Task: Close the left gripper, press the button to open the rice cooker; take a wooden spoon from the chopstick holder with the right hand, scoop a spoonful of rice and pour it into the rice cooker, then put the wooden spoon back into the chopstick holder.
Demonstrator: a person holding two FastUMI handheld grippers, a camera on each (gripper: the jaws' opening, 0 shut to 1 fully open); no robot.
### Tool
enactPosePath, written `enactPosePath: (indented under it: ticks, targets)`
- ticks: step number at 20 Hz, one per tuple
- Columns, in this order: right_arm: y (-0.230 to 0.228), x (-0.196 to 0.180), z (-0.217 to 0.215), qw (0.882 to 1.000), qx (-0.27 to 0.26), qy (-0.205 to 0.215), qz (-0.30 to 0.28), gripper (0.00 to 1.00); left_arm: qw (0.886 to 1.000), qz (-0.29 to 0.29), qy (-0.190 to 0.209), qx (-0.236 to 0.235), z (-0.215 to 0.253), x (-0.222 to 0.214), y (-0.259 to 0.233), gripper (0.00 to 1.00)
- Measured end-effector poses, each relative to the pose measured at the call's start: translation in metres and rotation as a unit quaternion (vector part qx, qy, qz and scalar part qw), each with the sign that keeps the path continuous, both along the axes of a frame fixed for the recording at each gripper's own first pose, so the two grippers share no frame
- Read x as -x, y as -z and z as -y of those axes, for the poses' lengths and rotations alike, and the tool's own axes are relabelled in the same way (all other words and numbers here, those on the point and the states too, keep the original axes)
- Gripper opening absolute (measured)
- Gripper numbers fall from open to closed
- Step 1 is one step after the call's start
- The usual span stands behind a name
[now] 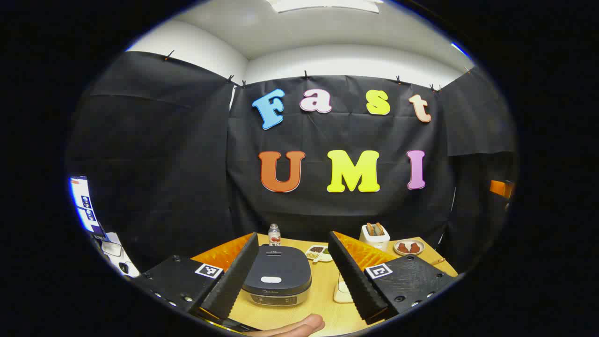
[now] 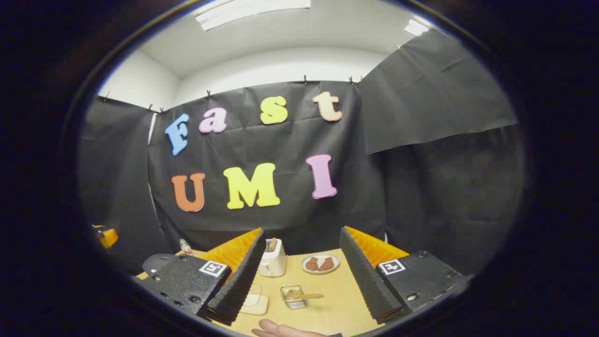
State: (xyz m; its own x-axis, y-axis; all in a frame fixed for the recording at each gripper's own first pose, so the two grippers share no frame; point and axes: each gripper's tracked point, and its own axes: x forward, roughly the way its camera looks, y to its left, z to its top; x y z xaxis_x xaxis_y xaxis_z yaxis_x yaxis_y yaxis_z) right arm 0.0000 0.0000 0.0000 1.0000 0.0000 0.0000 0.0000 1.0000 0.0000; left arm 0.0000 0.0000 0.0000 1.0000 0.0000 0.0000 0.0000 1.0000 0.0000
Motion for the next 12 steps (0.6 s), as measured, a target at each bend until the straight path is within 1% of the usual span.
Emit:
enactPosePath:
  ticks: [1,2,3,5,7,10,11,12]
  targets:
    - [0.0,0.003,0.001,1.0,0.005,0.001,0.003,1.0,1.0,-0.001,0.007,0.004,0.0,0.002,0.001,0.94]
    - [0.003,0.004,0.0,1.0,0.008,0.002,0.003,0.98,1.0,-0.005,0.015,0.006,0.004,0.003,0.003,0.94]
    - [0.008,0.005,0.001,1.0,0.01,0.004,-0.001,1.0,1.0,-0.009,0.023,0.004,0.005,0.004,0.006,0.94]
    - [0.02,0.008,0.001,1.0,0.017,0.004,-0.011,0.99,0.999,-0.012,0.035,-0.007,0.01,0.002,0.009,0.94]
    - [0.029,0.01,-0.006,1.0,0.017,-0.004,-0.019,0.99,0.999,-0.012,0.038,-0.015,0.007,0.002,0.012,0.94]
    - [0.033,0.015,-0.014,0.999,0.015,-0.025,-0.017,1.0,0.998,-0.014,0.064,-0.006,0.018,0.004,0.017,0.94]
    - [0.033,0.016,-0.009,1.0,0.016,-0.02,-0.014,0.99,0.998,-0.014,0.065,-0.004,0.017,0.004,0.016,0.94]
    - [0.034,0.016,-0.005,1.0,0.015,-0.017,-0.012,1.0,0.998,-0.014,0.063,-0.003,0.015,0.005,0.015,0.94]
